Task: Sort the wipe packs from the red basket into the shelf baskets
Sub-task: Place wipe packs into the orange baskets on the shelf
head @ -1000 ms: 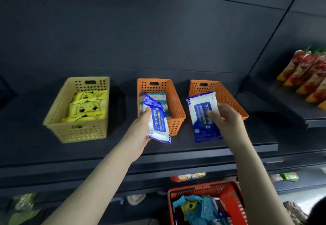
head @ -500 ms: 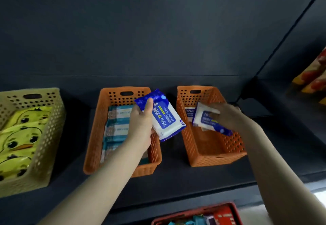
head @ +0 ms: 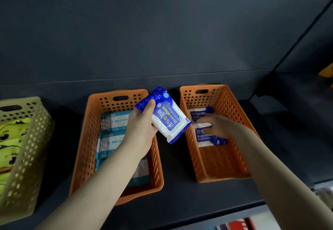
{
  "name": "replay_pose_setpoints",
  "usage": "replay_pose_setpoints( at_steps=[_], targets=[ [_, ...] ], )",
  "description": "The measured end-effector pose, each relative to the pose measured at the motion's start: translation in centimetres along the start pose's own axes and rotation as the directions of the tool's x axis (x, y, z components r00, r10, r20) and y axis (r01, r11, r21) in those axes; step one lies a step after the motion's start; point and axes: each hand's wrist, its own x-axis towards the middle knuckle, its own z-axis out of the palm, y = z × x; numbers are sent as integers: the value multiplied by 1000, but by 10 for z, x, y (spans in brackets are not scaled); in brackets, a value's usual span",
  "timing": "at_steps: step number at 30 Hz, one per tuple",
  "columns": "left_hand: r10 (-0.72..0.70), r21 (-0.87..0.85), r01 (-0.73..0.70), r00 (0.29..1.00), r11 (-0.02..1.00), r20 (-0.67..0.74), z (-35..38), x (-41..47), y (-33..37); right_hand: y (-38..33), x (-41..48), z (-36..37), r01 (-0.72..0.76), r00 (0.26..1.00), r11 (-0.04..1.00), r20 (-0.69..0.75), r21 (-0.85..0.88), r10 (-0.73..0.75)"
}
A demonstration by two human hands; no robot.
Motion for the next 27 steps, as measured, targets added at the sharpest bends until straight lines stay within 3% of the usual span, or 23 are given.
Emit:
replay_pose_setpoints(
  at_steps=[11,14,16,18,21,24,27],
  targets=[
    [-45,-81,45,999,996,-2,-4,1,0,0,6,8,92,981,994,-163,-67,-101],
    [-45,-106,45,999,993,0,-3,1,0,-1,2,1,35,982,999,-187,-8,-36],
    [-47,-128,47,999,991,1,-3,1,3,-4,-8,-12,-11,971,986,-233,167,51],
    [-74,-193,75,997,978,13,-2,1,8,-10,-28,-27,13,964,911,-247,412,98],
    [-90,-276,111,992,955,89,10,-2,11,-30,-68,-37,91,982,742,-182,665,42],
    [-85,-287,144,974,947,209,29,-9,7,-50,-96,-26,136,990,498,-132,856,-43],
    [-103,-273,174,962,946,254,40,-16,-1,-60,-108,-10,122,979,189,-149,974,137]
  ],
)
